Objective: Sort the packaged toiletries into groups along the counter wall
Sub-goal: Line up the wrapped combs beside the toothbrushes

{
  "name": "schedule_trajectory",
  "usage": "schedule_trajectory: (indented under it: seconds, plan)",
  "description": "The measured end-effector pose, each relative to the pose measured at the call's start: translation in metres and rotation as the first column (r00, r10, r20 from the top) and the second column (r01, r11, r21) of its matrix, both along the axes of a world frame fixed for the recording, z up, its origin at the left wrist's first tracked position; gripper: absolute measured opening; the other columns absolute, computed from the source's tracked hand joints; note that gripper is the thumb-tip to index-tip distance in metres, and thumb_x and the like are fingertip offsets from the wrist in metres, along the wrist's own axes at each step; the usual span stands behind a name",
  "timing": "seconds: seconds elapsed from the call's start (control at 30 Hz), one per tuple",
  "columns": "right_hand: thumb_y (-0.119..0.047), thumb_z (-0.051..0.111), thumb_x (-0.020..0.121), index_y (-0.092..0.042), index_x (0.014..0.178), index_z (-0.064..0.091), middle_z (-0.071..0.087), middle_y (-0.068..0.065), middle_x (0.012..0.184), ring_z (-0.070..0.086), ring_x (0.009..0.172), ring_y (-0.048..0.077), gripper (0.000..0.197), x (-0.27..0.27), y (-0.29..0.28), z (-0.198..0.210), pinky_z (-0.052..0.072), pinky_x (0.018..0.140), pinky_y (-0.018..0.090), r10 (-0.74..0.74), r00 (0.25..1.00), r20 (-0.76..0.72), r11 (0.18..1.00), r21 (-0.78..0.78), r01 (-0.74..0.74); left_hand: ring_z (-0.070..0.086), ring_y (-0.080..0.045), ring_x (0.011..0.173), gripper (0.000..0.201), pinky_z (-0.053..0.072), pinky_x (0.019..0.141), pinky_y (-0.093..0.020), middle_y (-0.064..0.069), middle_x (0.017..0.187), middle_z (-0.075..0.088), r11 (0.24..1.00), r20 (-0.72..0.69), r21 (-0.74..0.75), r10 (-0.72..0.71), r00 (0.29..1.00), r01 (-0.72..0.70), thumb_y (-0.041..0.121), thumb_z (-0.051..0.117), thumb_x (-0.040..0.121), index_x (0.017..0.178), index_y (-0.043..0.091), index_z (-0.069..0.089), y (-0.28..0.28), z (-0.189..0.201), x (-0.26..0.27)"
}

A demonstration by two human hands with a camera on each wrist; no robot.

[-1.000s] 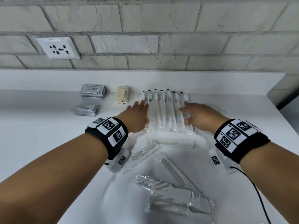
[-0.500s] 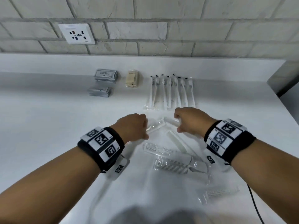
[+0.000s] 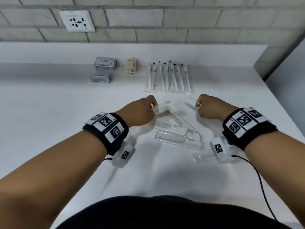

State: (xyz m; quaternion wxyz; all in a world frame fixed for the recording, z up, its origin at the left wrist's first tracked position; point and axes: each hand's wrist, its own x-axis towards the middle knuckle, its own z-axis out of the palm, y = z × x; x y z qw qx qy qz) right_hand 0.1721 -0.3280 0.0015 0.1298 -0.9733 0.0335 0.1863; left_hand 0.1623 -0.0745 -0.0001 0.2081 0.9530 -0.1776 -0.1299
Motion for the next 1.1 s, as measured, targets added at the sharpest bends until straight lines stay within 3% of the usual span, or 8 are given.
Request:
schedule_trajectory:
  seconds: [0.1, 0.2, 0.43, 0.6, 0.7, 0.77, 0.93, 1.1]
  plan:
    - [-0.036, 0.062, 0.086, -0.006, 0.101, 0.060, 0.063, 0.009, 0.100, 0.057, 0.088, 0.024, 0.033, -0.011, 0.018, -0.001, 0.040, 0.067, 0.030, 0.044, 0.998, 0.040, 0.998, 0.042, -0.046, 0.050, -0.015, 0.090, 0.048, 0.039, 0.074, -0.030, 0.005, 0.106, 0.048, 0.943, -0.069, 0.255, -0.205, 0.976, 0.216, 0.046, 0.069, 0.079, 0.116, 0.020, 0.050, -0.024, -0.010, -0.009]
    - [-0.051, 0.069, 0.077, -0.011, 0.090, 0.054, 0.059, 0.002, 0.087, 0.053, 0.076, 0.018, 0.044, -0.015, 0.039, -0.010, 0.040, 0.063, 0.030, 0.119, 0.993, 0.026, 0.992, -0.038, -0.118, 0.052, -0.017, 0.084, 0.040, 0.038, 0.068, -0.031, 0.002, 0.098, 0.055, 0.918, -0.086, 0.322, -0.217, 0.972, 0.233, 0.045, 0.073, 0.075, 0.097, 0.022, 0.050, -0.027, -0.019, -0.009]
    - [-0.024, 0.070, 0.078, -0.007, 0.073, 0.055, 0.055, 0.005, 0.073, 0.053, 0.065, 0.020, 0.023, -0.013, 0.052, -0.015, 0.038, 0.052, 0.023, 0.083, 0.991, -0.106, 0.988, -0.118, -0.096, 0.052, -0.016, 0.073, 0.031, 0.034, 0.059, -0.029, 0.008, 0.072, 0.053, 0.922, -0.088, 0.338, -0.169, 0.982, 0.189, 0.041, 0.073, 0.075, 0.074, 0.025, 0.047, 0.014, -0.006, -0.018]
    - [-0.011, 0.052, 0.085, -0.009, 0.093, 0.046, 0.052, 0.006, 0.088, 0.050, 0.075, 0.022, 0.010, -0.031, 0.033, -0.002, 0.032, 0.053, 0.027, 0.051, 0.998, 0.021, 0.999, -0.014, -0.051, 0.050, -0.016, 0.064, 0.027, 0.034, 0.055, -0.027, 0.003, 0.067, 0.052, 0.966, -0.071, 0.232, -0.103, 0.992, 0.117, 0.033, 0.065, 0.082, 0.067, 0.022, 0.045, 0.041, 0.011, -0.019]
    - [-0.004, 0.051, 0.084, -0.015, 0.098, 0.044, 0.060, 0.010, 0.088, 0.056, 0.070, 0.023, 0.019, -0.044, 0.010, 0.011, 0.043, 0.060, 0.031, -0.046, 0.999, 0.030, 0.988, 0.152, 0.041, 0.056, -0.022, 0.073, 0.019, 0.043, 0.061, -0.032, 0.001, 0.077, 0.058, 0.995, -0.091, 0.062, -0.078, 0.993, 0.084, 0.021, 0.058, 0.084, 0.075, 0.021, 0.041, 0.041, 0.013, -0.017]
    - [-0.005, 0.054, 0.082, -0.022, 0.100, 0.051, 0.064, 0.006, 0.094, 0.062, 0.081, 0.025, 0.025, -0.059, -0.003, 0.021, 0.048, 0.070, 0.035, -0.007, 1.000, 0.001, 0.989, 0.148, 0.007, 0.063, -0.026, 0.081, 0.012, 0.051, 0.073, -0.041, -0.004, 0.092, 0.066, 0.996, -0.133, -0.032, -0.082, 0.988, 0.079, 0.017, 0.054, 0.086, 0.091, 0.021, 0.044, 0.032, 0.009, -0.018]
    - [-0.032, 0.079, 0.068, -0.022, 0.100, 0.057, 0.049, -0.007, 0.098, 0.056, 0.087, 0.017, 0.040, -0.100, -0.014, 0.017, 0.043, 0.069, 0.031, 0.193, 0.962, -0.193, 0.949, -0.212, -0.233, 0.054, -0.019, 0.087, 0.049, 0.040, 0.071, -0.030, 0.002, 0.101, 0.056, 0.964, -0.115, 0.186, -0.169, 0.979, 0.188, 0.044, 0.066, 0.084, 0.120, 0.018, 0.046, -0.008, -0.007, -0.025]
    - [-0.027, 0.078, 0.069, -0.021, 0.089, 0.050, 0.052, -0.002, 0.093, 0.050, 0.079, 0.016, 0.035, -0.120, -0.011, -0.008, 0.034, 0.058, 0.027, 0.172, 0.953, -0.248, 0.956, -0.193, -0.222, 0.052, -0.019, 0.085, 0.061, 0.040, 0.069, -0.029, -0.001, 0.103, 0.058, 0.914, -0.117, 0.307, -0.241, 0.963, 0.266, 0.043, 0.075, 0.075, 0.117, 0.010, 0.047, -0.031, -0.014, -0.029]
